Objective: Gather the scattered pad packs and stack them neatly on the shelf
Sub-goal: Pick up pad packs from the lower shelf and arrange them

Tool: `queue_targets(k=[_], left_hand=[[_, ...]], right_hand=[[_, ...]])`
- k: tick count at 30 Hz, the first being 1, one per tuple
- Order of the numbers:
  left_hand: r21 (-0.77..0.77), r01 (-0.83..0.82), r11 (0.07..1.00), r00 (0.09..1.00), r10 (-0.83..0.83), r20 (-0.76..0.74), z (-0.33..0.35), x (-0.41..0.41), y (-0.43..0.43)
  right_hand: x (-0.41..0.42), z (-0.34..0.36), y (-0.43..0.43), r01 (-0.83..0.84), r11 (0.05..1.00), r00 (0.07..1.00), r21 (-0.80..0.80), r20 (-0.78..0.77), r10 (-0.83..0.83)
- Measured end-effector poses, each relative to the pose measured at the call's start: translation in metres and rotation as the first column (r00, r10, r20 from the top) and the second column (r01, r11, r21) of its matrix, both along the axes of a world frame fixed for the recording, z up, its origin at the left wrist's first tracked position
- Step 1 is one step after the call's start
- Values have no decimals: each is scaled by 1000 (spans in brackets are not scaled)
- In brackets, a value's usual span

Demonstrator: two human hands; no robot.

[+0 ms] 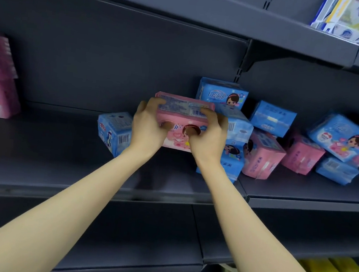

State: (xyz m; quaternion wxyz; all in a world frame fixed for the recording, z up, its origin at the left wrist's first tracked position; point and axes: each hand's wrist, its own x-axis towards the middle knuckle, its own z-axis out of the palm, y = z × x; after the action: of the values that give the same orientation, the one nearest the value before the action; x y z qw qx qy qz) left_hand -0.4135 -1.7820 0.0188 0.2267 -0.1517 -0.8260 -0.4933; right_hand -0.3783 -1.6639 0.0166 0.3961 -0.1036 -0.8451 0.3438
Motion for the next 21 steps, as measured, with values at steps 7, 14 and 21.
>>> queue_targets(k=[7, 14, 21], left_hand=[[-74, 2, 997, 1000, -4, -30, 26, 7, -11], [-135, -18, 991, 996, 5, -94, 55, 16, -26], [-233, -79, 969, 990, 49, -132, 67, 22, -48]], right_hand=[[6, 27, -4, -42, 997, 999, 66, -10, 43], [13, 49, -14, -36, 995, 999, 97, -32, 39], [11, 56, -36, -93, 988, 993, 120, -56, 100]])
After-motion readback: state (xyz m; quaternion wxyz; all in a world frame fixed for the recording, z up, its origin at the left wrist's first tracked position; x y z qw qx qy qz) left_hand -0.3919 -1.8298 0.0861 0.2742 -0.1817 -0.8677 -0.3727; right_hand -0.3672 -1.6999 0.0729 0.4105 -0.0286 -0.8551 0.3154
